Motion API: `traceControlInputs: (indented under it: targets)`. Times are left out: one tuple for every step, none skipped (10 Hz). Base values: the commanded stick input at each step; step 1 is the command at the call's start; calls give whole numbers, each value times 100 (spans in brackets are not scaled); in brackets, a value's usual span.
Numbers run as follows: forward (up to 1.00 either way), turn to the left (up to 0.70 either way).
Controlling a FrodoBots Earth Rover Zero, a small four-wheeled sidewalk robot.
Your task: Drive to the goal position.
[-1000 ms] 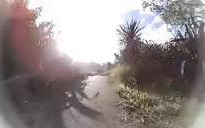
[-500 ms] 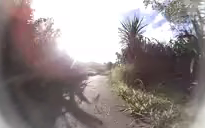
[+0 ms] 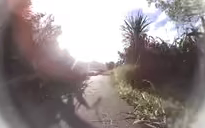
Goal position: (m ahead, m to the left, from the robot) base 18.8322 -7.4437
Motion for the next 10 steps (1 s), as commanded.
traceControlInputs:
  targets:
    - [50, 3]
    - [50, 3]
    - [50, 3]
    - [50, 3]
    - [50, 3]
    - [50, 3]
    - [50, 3]
    - [50, 3]
    - [50, 3]
    - [50, 3]
